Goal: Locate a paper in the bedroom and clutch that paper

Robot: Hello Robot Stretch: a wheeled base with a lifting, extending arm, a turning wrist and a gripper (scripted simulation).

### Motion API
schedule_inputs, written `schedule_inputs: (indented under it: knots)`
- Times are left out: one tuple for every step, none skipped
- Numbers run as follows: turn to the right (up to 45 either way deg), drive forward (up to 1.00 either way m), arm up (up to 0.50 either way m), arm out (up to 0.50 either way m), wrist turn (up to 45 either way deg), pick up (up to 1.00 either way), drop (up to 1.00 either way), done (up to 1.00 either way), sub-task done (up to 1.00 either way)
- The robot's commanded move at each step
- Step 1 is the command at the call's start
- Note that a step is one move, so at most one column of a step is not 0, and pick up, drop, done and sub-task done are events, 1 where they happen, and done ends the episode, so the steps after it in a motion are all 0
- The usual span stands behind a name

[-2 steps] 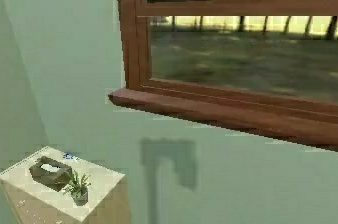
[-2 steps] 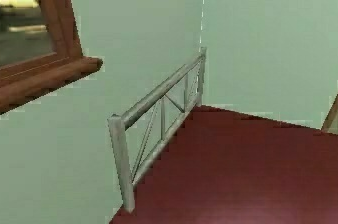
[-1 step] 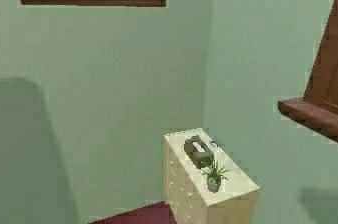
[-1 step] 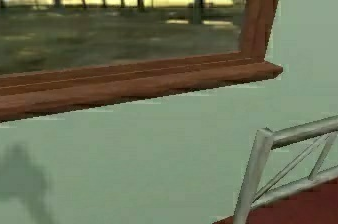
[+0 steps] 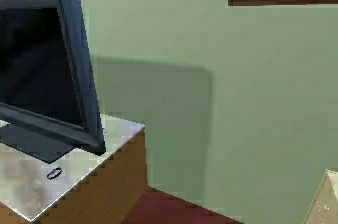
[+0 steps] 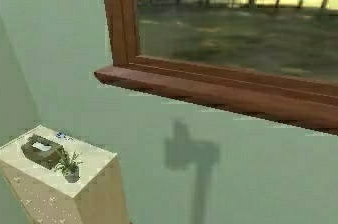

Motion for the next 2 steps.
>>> schedule_inputs:
  knots:
    - [-30.0, 0.00, 0.00, 0.00, 0.0, 0.00, 0.00, 0.00, 0.00]
    - [45.0, 0.00, 0.00, 0.00, 0.0, 0.00, 0.00, 0.00, 0.00]
